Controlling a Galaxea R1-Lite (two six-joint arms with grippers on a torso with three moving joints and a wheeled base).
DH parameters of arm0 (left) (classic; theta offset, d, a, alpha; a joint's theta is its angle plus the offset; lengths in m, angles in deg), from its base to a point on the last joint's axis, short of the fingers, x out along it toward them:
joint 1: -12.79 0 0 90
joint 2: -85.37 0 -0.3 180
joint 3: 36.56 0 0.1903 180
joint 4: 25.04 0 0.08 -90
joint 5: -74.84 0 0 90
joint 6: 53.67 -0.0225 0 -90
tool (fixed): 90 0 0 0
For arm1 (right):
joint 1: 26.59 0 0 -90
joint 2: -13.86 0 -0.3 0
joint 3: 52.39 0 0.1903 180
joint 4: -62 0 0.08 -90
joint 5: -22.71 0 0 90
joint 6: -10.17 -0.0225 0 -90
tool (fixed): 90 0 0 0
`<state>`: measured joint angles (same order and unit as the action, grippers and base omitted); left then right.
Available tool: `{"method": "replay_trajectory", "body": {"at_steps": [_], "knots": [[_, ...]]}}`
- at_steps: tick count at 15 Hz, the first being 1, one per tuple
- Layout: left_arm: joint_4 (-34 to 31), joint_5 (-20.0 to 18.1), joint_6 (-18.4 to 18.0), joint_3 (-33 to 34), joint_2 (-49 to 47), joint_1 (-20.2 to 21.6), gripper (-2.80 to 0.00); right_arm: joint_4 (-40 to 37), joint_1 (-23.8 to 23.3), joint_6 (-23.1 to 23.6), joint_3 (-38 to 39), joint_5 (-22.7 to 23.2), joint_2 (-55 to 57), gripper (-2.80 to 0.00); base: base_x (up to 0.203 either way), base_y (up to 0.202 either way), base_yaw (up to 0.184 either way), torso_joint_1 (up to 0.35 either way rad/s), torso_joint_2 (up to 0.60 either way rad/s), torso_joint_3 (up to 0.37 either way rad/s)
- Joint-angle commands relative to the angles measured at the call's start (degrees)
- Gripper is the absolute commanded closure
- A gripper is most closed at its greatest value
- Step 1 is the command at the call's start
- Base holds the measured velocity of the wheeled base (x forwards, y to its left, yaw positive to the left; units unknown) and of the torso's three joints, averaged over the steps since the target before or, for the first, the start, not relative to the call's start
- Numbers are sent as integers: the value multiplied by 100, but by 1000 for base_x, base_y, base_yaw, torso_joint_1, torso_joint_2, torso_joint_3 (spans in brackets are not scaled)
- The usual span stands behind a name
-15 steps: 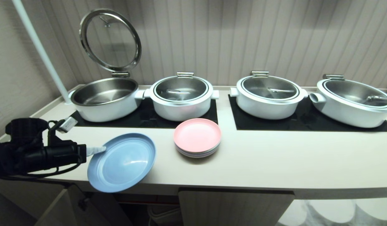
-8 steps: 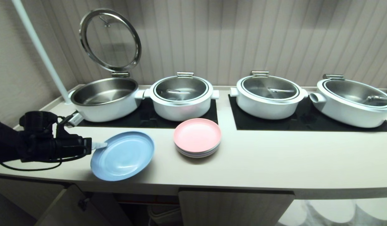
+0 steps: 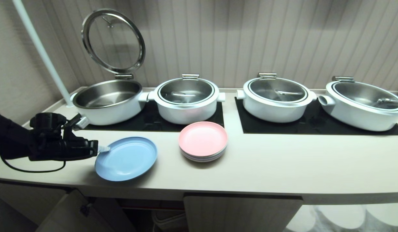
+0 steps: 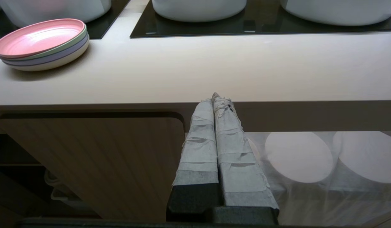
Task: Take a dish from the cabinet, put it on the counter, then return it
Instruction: Place it on the table
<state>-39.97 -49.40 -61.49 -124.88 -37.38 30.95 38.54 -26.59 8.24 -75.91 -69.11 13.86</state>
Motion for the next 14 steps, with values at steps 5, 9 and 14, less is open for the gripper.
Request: {"method": "replay_trajectory", "body": {"at_steps": [5,9,14], "knots": [[43,40,301,-376,-448,-17,0,1,6,-1,-2,-3,0,0,0,0,0,0,0,0],[52,195,316,-423,-574,-183,0,1,9,-1,-2,-3,0,0,0,0,0,0,0,0],[202,453,325,-456,-645,-295,0,1,0,-1,6,-3,0,0,0,0,0,0,0,0]]}}
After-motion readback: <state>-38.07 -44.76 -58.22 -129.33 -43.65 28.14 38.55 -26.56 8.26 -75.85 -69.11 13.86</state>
